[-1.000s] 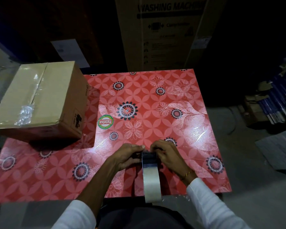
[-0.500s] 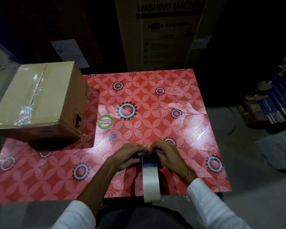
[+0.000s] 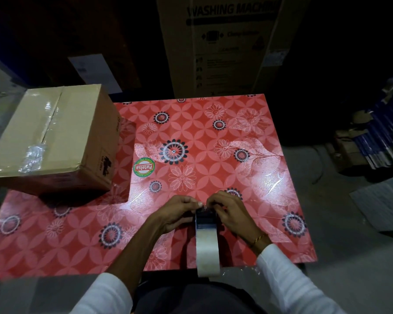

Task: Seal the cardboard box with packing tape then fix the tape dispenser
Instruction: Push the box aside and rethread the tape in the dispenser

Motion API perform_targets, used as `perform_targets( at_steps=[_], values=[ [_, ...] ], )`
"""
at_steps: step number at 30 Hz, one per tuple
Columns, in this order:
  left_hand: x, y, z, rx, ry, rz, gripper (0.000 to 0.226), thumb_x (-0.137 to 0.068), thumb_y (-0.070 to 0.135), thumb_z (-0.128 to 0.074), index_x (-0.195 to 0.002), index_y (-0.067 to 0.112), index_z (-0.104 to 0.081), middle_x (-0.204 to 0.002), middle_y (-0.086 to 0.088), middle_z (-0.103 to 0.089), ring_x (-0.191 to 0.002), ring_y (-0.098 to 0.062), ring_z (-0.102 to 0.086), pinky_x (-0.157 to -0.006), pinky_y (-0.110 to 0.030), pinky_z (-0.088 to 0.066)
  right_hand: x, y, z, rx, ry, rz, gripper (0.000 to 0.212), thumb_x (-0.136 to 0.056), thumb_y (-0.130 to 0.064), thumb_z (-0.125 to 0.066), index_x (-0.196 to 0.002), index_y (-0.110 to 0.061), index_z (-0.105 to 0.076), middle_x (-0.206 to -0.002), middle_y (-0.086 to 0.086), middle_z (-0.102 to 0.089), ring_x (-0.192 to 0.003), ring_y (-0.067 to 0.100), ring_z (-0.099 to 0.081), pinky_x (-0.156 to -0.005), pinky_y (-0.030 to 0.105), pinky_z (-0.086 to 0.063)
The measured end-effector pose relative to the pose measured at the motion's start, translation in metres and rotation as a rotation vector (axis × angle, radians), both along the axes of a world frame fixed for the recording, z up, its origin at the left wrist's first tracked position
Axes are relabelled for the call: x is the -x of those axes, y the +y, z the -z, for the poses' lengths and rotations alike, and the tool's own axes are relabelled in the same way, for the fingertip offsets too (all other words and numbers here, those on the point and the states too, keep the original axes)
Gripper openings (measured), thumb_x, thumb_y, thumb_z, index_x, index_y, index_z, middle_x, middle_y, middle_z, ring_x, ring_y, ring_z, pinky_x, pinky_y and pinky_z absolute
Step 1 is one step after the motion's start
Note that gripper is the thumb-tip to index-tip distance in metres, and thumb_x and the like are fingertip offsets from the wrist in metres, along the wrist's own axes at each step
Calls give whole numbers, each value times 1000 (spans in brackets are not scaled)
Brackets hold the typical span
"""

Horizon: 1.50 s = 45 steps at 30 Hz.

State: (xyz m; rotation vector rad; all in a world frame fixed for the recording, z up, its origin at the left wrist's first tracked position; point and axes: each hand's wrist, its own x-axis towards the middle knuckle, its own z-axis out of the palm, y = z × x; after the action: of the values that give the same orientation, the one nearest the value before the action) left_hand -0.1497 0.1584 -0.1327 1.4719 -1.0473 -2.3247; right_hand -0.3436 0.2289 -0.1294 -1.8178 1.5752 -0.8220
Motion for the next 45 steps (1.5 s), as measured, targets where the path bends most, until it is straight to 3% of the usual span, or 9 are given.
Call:
perform_targets(
  at_steps=[12, 16, 19, 27, 32, 35, 39, 42, 45],
  values=[
    [2, 1, 5, 11, -12, -25, 26, -90, 17, -70, -66, 12, -62, -75, -5, -64, -88, -18, -63, -97, -42, -51, -2, 2, -2, 51, 37, -12, 27, -81, 8, -54, -91, -14, -67, -87, 2, -64, -81, 15, -58, -71, 39, -49],
    [4, 1, 4, 12, -49, -12, 30, -90, 20, -69, -60, 18, -70, -70, -1, -59, -76, -12, -61, -69, -26, -55, -3, 3, -2, 71, 64, -17, 26, -83, 7, -53, -93, -12, -67, -88, 4, -63, -81, 19, -59, -69, 42, -50],
    [5, 1, 0, -5, -50, -7, 26, -90, 23, -70, -64, 18, -72, -74, -2, -64, -78, -11, -64, -66, -23, -54, -3, 3, -2, 74, 76, -24, 25, -86, 5, -54, -95, -13, -68, -89, 6, -62, -80, 22, -61, -69, 44, -51],
    [6, 2, -2, 1, -64, -8, 17, -86, 15, -73, -70, 13, -69, -81, -9, -63, -98, -26, -60, -103, -46, -46, -2, 4, -2, 89, 104, -40, 25, -89, 6, -53, -95, -12, -68, -88, 6, -60, -77, 24, -59, -64, 45, -51],
    [7, 2, -2, 10, -44, -16, 19, -87, 13, -72, -68, 14, -69, -76, -5, -66, -89, -20, -64, -78, -31, -54, -1, 5, 0, 99, 99, -33, 26, -88, 10, -53, -94, -9, -70, -88, 8, -61, -78, 25, -60, -65, 45, -51],
    [9, 3, 0, 20, -58, -33, 16, -87, 10, -71, -72, 12, -66, -74, -4, -65, -84, -19, -63, -82, -35, -53, -1, 4, 1, 95, 80, -13, 27, -86, 11, -54, -93, -10, -70, -88, 7, -64, -80, 24, -62, -68, 44, -52],
    [9, 5, 2, 38, -62, -49, 22, -87, 9, -71, -66, 15, -66, -75, -3, -69, -86, -20, -63, -83, -37, -50, -2, 4, 3, -105, -268, 173, 23, -90, 4, -61, -96, -15, -71, -88, 0, -72, -79, 12, -65, -71, 35, -55],
    [10, 6, 2, 48, -51, -56, 24, -88, 7, -70, -65, 15, -65, -76, -5, -68, -84, -19, -64, -79, -35, -50, -4, 6, 1, -353, -668, 319, 20, -92, 4, -62, -103, -13, -65, -83, 23, -69, -70, 20, -61, -60, 28, -46],
    [13, 7, 0, 62, -42, -62, 23, -89, 7, -68, -68, 14, -64, -74, -2, -65, -78, -16, -62, -71, -29, -52, -4, 8, 1, -418, -810, 382, 17, -94, 1, -63, -109, -8, -60, -93, 41, -64, -74, 28, -54, -64, 32, -42]
  ],
)
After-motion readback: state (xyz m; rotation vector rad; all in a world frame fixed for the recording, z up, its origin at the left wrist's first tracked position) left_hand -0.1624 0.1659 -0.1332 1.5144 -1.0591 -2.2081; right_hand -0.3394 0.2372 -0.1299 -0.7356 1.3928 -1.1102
